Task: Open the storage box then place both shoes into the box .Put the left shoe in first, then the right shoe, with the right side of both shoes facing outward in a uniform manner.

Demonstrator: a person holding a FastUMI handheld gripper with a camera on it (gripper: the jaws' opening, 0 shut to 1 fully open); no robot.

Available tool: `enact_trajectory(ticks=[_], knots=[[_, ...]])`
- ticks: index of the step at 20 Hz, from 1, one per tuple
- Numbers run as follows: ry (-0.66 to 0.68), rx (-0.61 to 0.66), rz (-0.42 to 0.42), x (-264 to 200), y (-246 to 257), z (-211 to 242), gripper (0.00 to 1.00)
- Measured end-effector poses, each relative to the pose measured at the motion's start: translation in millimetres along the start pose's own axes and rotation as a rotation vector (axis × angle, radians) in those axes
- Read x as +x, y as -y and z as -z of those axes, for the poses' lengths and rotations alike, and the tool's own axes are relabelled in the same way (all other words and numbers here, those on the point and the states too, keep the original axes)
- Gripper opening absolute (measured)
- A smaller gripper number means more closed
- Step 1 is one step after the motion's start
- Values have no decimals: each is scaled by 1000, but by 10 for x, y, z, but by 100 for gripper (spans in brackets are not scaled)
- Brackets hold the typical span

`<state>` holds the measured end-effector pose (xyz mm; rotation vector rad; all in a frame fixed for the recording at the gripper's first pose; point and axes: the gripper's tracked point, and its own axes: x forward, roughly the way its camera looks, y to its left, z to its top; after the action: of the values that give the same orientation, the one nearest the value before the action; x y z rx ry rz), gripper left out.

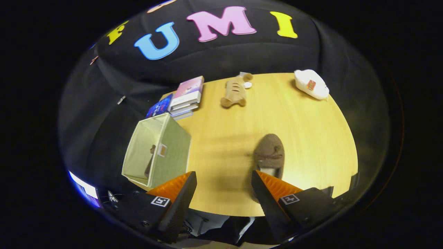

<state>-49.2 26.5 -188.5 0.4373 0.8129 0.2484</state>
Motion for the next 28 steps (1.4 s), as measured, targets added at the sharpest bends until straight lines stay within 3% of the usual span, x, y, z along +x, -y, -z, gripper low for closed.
enact_trajectory(ticks=[6,15,17,19,21,22,28], knots=[[-94,-4,136,416,945,384,99],[-160,-1,203,1100,1297,487,95],[-171,4,203,1005,1284,507,86],[-199,26,218,1055,1307,546,66],[-197,39,274,1050,1432,548,23],[-196,45,266,1058,1424,550,8],[-168,63,253,861,1300,469,5]])
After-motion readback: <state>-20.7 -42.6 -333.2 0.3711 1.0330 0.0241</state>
